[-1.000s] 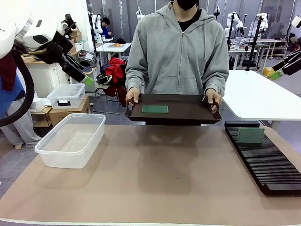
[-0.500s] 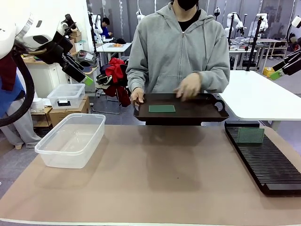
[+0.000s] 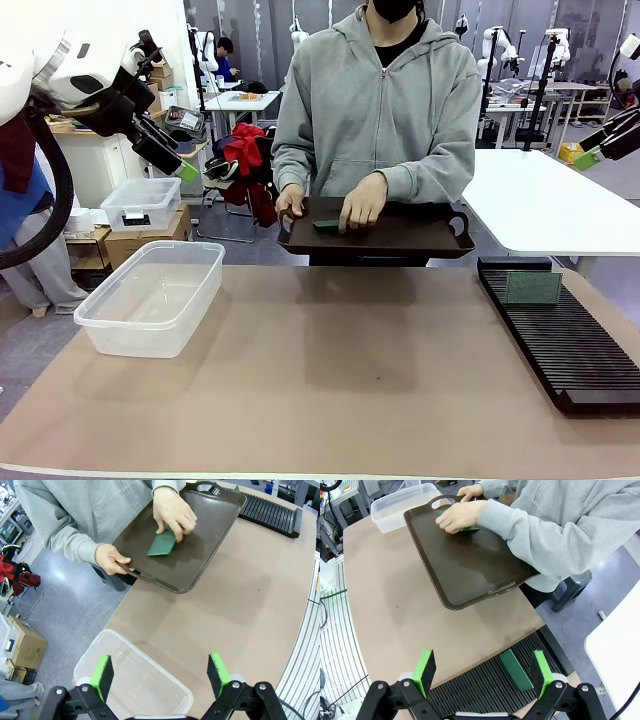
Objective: Sort PCBs into racks and boxes based on the side picked up.
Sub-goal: Pick up the Blank PCB handed by the Human.
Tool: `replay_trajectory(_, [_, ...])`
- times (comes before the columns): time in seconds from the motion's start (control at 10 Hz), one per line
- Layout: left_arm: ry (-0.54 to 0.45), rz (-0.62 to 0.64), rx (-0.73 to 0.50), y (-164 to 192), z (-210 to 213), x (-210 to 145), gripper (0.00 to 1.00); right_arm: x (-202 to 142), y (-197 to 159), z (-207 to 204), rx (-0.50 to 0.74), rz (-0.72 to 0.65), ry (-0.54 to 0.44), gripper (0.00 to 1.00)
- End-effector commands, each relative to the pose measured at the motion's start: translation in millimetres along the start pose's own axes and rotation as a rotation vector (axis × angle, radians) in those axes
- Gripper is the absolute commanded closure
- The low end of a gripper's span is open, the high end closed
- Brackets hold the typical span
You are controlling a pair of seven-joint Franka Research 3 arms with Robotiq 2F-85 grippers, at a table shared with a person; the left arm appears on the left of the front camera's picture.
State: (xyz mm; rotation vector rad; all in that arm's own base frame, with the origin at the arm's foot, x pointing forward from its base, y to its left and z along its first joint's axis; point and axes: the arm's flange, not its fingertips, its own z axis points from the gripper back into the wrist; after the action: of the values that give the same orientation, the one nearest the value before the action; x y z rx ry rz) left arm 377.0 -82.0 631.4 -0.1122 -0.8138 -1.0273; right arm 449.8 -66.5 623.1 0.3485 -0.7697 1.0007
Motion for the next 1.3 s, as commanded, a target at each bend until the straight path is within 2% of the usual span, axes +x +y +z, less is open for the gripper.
replay_trajectory(0.0, [0.004,0.000,-0.005,-0.6,-0.5,-1.2,0.00,1.5,0.9,-0.6,0.000,0.003,0.001,0.00])
replay_trajectory(1.2, [0.004,0.000,-0.005,-0.6,-0.5,-1.2,0.00,1.5,0.9,-0.6,0.000,0.003,0.001,0.00])
